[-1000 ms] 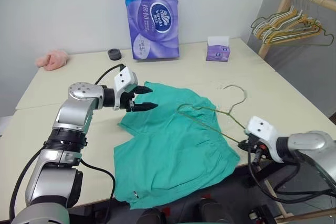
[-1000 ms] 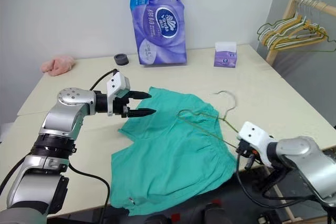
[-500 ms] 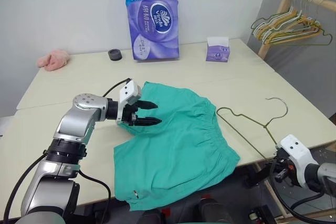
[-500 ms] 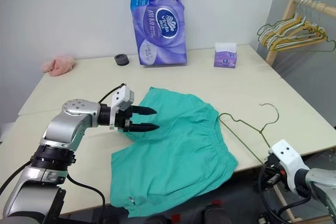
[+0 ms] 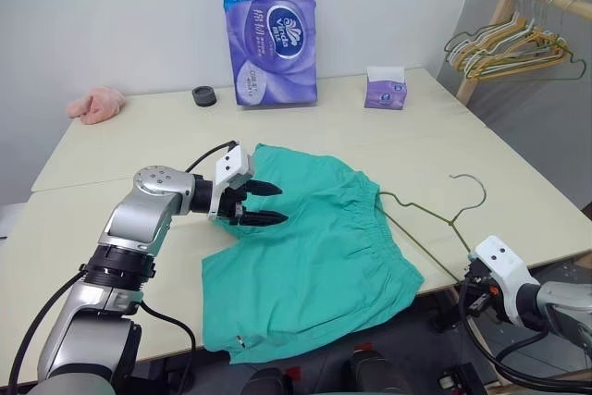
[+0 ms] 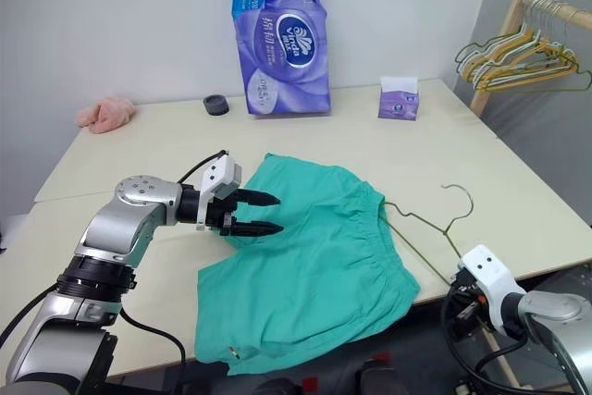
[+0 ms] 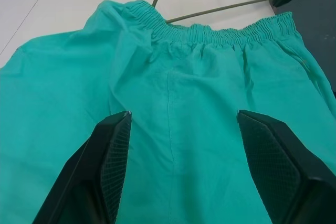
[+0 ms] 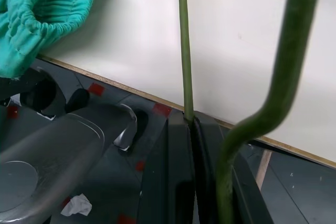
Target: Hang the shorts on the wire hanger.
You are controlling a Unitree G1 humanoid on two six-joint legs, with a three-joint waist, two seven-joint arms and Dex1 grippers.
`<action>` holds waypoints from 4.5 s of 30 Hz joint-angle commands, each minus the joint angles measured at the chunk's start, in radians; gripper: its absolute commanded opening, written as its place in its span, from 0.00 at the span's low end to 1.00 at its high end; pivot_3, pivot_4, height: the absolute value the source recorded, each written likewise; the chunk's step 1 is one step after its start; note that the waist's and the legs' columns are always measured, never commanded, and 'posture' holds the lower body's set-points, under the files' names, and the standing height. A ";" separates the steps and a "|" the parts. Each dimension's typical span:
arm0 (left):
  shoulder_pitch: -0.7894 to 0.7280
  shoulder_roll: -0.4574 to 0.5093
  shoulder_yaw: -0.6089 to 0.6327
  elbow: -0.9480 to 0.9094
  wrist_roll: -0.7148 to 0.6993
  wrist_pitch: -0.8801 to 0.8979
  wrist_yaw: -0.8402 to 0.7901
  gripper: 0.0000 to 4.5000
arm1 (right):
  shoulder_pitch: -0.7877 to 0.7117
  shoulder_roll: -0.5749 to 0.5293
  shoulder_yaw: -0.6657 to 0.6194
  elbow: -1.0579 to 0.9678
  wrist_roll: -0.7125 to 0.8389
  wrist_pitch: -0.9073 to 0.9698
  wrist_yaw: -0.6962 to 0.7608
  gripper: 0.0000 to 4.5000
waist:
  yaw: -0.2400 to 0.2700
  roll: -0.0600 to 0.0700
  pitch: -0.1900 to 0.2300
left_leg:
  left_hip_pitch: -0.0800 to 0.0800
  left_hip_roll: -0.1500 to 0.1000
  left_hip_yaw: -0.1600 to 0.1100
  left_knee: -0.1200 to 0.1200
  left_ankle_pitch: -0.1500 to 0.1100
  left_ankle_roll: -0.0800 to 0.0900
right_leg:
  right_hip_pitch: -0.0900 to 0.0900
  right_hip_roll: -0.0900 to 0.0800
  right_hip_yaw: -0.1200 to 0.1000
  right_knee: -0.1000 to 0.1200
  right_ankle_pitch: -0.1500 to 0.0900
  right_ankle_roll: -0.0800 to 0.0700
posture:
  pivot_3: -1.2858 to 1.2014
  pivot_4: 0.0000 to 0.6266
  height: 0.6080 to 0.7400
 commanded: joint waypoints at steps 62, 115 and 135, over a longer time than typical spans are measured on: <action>-0.208 -0.056 0.140 0.159 -0.051 -0.109 0.113 0.99 | -0.674 0.091 0.428 0.242 -0.105 -0.212 0.124 0.00 | 0.008 -0.005 -0.006 | 0.000 0.000 0.000 0.000 0.000 -0.001 | -0.002 -0.001 -0.001 0.002 0.001 -0.001 | 0.45 0.00 1.00; -0.216 -0.073 -0.110 0.308 0.156 -0.415 -0.275 0.00 | -0.651 -0.120 0.496 0.089 -0.341 -0.627 0.398 0.58 | -0.029 -0.005 -0.006 | -0.002 -0.001 -0.001 0.001 0.000 -0.001 | -0.002 -0.001 -0.001 0.001 0.001 -0.001 | 0.43 0.00 1.00; -0.247 -0.033 -0.064 0.486 0.167 -0.518 -0.231 0.00 | 0.023 0.351 -0.020 -0.138 0.051 -0.273 0.023 0.99 | 0.008 -0.020 -0.024 | -0.004 0.001 -0.010 0.000 -0.001 -0.003 | -0.002 0.000 -0.008 0.001 -0.001 -0.003 | 0.43 0.03 1.00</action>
